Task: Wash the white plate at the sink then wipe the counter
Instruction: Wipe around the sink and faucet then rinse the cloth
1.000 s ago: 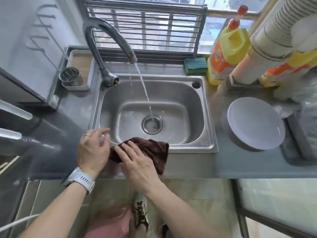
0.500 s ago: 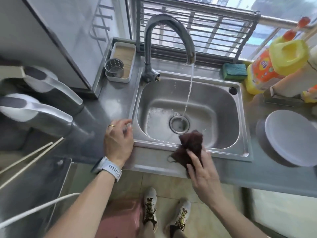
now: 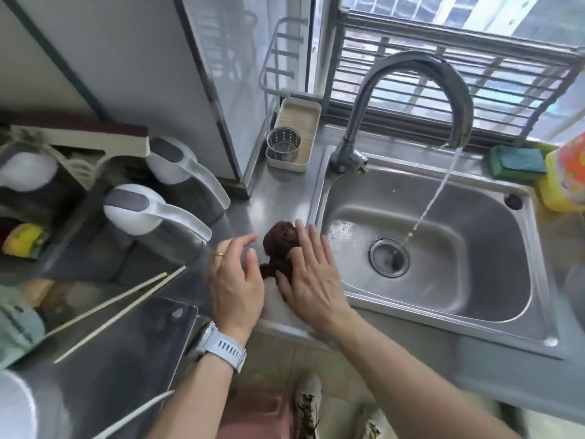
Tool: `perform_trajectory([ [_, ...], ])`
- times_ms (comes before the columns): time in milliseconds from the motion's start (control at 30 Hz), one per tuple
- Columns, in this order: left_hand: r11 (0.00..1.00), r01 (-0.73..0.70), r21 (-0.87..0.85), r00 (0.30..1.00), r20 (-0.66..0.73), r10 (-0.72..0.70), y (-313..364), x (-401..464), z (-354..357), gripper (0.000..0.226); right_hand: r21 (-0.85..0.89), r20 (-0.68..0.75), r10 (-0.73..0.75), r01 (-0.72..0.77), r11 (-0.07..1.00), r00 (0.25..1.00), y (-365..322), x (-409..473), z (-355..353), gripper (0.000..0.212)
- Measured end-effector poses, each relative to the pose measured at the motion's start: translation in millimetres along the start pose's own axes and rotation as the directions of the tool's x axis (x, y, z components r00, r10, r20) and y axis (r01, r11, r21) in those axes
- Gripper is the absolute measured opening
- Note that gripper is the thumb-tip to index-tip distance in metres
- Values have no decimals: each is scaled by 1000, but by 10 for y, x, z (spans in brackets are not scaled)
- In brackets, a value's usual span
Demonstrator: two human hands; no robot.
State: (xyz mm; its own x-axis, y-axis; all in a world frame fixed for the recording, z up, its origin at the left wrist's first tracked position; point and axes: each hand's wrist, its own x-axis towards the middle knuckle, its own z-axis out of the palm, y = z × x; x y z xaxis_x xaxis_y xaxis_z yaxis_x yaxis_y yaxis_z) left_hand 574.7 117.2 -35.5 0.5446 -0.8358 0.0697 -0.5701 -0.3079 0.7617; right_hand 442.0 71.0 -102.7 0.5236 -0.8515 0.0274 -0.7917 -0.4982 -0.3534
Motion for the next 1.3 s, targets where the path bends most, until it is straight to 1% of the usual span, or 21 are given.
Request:
perform_trajectory([
  [67,999,13,-33,1000,-13,-13,-33,33,-7,26,10,-20,7,-7,1000,1000,91,432,-41,35],
  [100,999,18,-47,1000,-16,-19,-45,46,-11,26,2,-49,26,-26,1000,998,120,670,-70,40],
  [167,996,23,-82,1000,-16,-25,-59,69,-42,27,-12,-73,110,-111,994,991,119,1077,-116,52],
  [267,994,25,-105,999,-17,-27,-74,140,-100,28,15,-90,157,-156,988,984,-7,1191,-30,55],
  [300,994,26,-108,999,-21,-28,-72,156,-125,28,16,-91,118,-117,993,989,-102,1059,30,53],
  [333,993,27,-117,999,-23,-30,-61,167,-145,28,2,-84,34,-34,999,996,-223,843,104,53],
  [367,991,29,-130,999,-21,-32,-42,178,-156,28,-14,-63,-80,79,997,995,-366,575,171,56],
  [433,988,37,-150,999,-8,-39,7,192,-151,27,18,9,-282,282,959,959,-590,-2,296,62],
  [500,987,44,-157,999,10,-43,53,205,-121,27,79,38,-345,342,937,938,-601,-313,330,67],
  [533,986,46,-159,999,16,-44,68,212,-105,27,64,54,-343,339,939,938,-519,-320,310,67],
  [567,986,44,-158,999,16,-42,80,219,-92,26,19,64,-307,306,952,950,-399,-239,265,65],
  [600,987,37,-155,999,11,-35,93,226,-79,26,-29,68,-227,229,973,972,-276,-101,197,60],
  [667,988,18,-154,1000,-3,-18,114,240,-48,25,-97,-33,8,-11,995,999,-25,326,70,50],
  [733,986,15,-167,1000,-3,-16,131,253,-13,25,-97,-127,184,-197,976,975,177,853,-48,49],
  [800,985,23,-168,1000,3,-23,134,265,15,25,-22,-164,318,-326,945,934,220,1280,-113,53],
  [867,988,22,-155,1000,-4,-23,119,289,30,25,60,-222,420,-418,907,880,128,1412,-44,60],
  [933,989,21,-146,1000,-9,-22,116,310,21,25,89,-260,436,-428,899,862,-69,1161,78,65],
  [1000,989,28,-148,1000,8,-27,160,336,36,26,122,-246,416,-398,909,875,-308,668,143,70],
  [1133,989,13,-148,999,41,-7,314,372,152,26,182,-110,306,-283,942,946,-533,-269,131,64],
  [1200,990,-4,-144,999,53,12,383,373,239,26,173,-75,349,-332,927,934,-403,-555,-8,62],
  [1300,991,10,-132,995,102,3,491,333,410,27,155,-134,513,-493,856,848,105,-823,-321,40],
])
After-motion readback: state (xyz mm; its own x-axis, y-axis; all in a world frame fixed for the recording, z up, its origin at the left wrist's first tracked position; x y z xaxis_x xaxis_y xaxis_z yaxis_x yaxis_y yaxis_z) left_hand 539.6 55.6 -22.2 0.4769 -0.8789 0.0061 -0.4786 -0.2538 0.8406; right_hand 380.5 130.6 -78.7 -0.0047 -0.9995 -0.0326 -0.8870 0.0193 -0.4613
